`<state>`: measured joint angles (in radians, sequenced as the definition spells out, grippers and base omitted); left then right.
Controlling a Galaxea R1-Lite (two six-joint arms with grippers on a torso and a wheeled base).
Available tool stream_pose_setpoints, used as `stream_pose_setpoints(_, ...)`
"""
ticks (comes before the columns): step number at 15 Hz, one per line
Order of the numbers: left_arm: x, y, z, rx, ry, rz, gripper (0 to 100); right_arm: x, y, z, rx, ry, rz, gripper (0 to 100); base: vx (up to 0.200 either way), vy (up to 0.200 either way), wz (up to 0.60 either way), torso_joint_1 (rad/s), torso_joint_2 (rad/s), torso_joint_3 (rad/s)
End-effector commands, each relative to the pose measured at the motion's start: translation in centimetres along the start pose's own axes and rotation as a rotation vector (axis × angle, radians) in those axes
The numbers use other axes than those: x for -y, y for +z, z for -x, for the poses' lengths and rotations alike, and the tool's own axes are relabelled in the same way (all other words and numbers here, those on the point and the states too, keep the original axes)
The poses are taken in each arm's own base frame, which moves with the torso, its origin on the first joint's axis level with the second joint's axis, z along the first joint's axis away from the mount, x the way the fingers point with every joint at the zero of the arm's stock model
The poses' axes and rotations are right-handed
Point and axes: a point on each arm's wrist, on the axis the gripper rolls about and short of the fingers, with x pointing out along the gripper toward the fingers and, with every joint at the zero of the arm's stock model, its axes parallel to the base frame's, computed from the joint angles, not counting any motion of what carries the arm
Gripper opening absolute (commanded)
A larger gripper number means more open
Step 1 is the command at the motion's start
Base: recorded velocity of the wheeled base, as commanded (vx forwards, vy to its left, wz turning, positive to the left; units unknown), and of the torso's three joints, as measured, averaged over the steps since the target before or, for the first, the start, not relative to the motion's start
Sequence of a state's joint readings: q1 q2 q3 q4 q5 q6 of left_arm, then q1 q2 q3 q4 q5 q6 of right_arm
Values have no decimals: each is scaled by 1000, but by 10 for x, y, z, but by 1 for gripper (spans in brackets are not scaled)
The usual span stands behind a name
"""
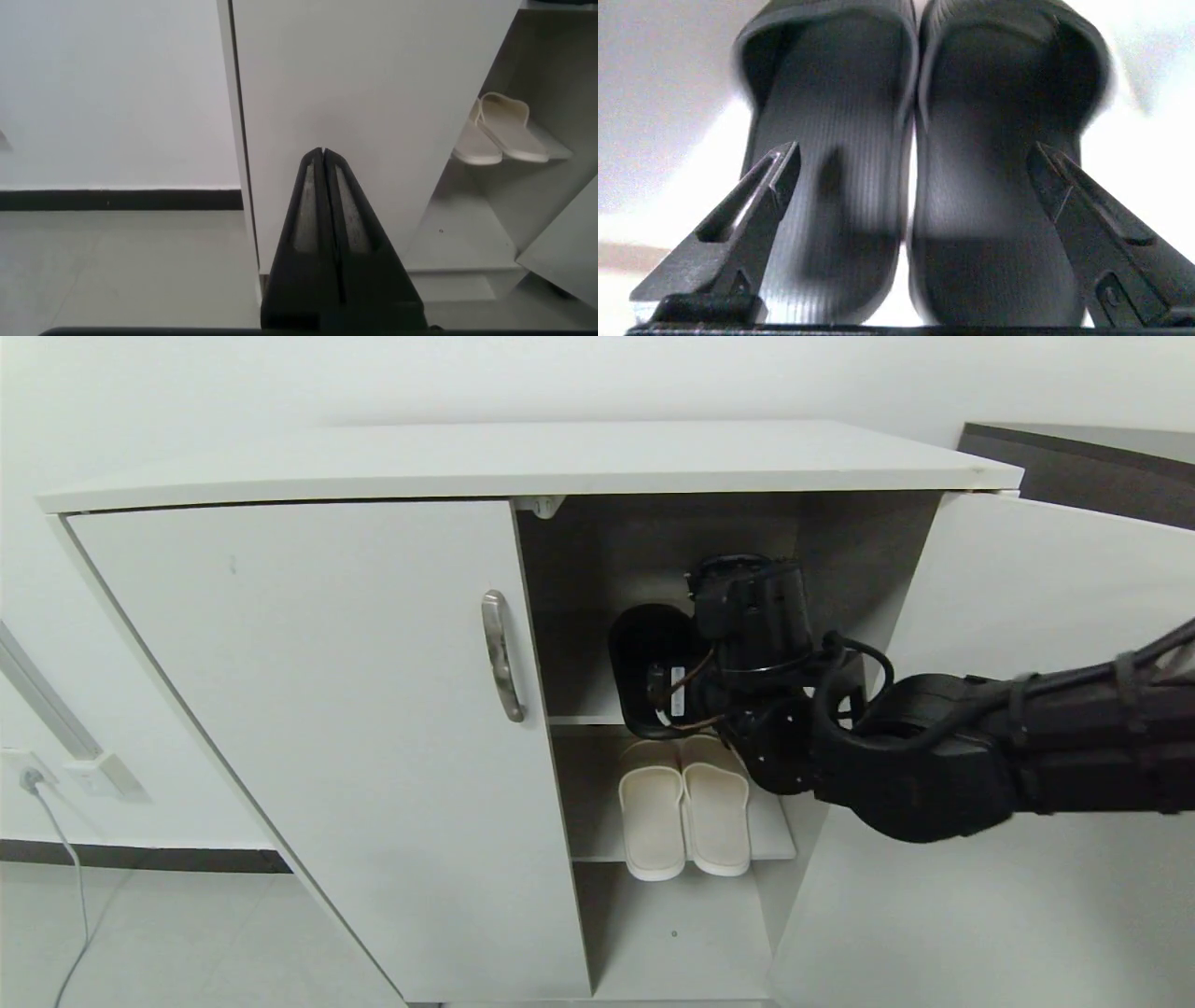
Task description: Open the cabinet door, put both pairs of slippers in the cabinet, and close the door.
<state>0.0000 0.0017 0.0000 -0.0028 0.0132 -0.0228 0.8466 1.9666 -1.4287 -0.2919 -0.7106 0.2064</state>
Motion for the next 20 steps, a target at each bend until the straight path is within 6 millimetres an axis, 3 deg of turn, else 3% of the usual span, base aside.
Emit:
stream_pose_setpoints(1, 0, 0, 0, 0, 1, 0, 0, 16, 8, 60, 34, 92, -20, 100, 0, 0, 0, 0, 0, 0)
stream_pose_setpoints(4, 0, 0, 0, 0, -1, 0, 0, 33, -10, 96, 19, 233, 2, 100, 0, 0, 0, 0, 0, 0)
stream_pose_setpoints(7, 0, 0, 0, 0, -2, 0, 0, 40, -24, 107, 8, 338, 10, 100, 0, 0, 0, 0, 0, 0)
stream_pose_setpoints(8, 0, 0, 0, 0, -2, 0, 0, 38, -26, 109, 9, 346, 19, 0, 0, 0, 0, 0, 0, 0)
stream_pose_setpoints(13, 0, 0, 0, 0, -6, -1, 0, 36, -31, 109, -4, 350, 34, 0, 0, 0, 0, 0, 0, 0)
stream_pose_setpoints(20, 0, 0, 0, 0, -6, -1, 0, 33, -44, 103, -41, 344, 61, 0, -200, 0, 0, 4, 2, 5)
